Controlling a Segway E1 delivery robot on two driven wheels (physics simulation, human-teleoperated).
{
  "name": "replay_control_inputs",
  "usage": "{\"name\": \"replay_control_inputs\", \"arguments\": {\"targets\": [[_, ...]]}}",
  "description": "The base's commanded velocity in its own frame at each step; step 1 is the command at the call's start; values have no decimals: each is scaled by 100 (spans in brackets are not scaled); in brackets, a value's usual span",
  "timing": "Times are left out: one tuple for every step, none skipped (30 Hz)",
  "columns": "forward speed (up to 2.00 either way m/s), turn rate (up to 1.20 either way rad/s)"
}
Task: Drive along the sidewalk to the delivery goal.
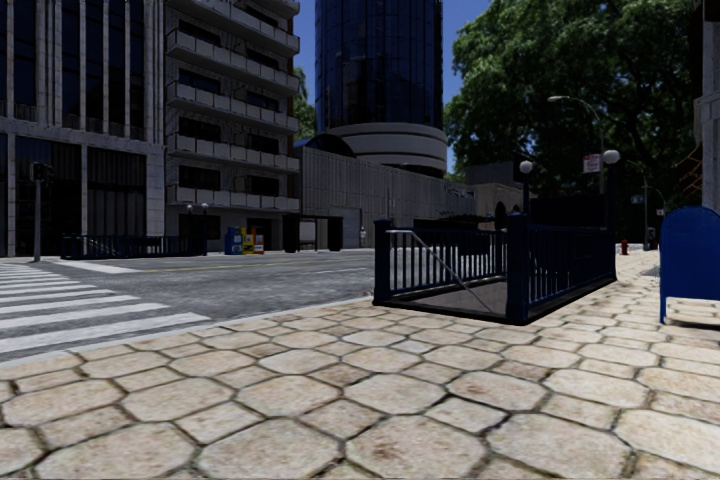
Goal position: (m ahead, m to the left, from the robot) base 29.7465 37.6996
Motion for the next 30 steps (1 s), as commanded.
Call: {"name": "replay_control_inputs", "arguments": {"targets": [[180, 54], [180, 56], [180, 57], [180, 57], [180, 58], [180, 58], [180, 58], [180, 58], [180, 58], [180, 58], [180, 58], [180, 58], [180, 58], [180, 58], [180, 58], [180, 58], [180, 59], [180, 59], [180, 60], [180, 60], [180, 61], [180, 61], [180, 61], [180, 61], [180, 61], [180, 62], [179, 62], [179, 62], [179, 62], [179, 62]]}}
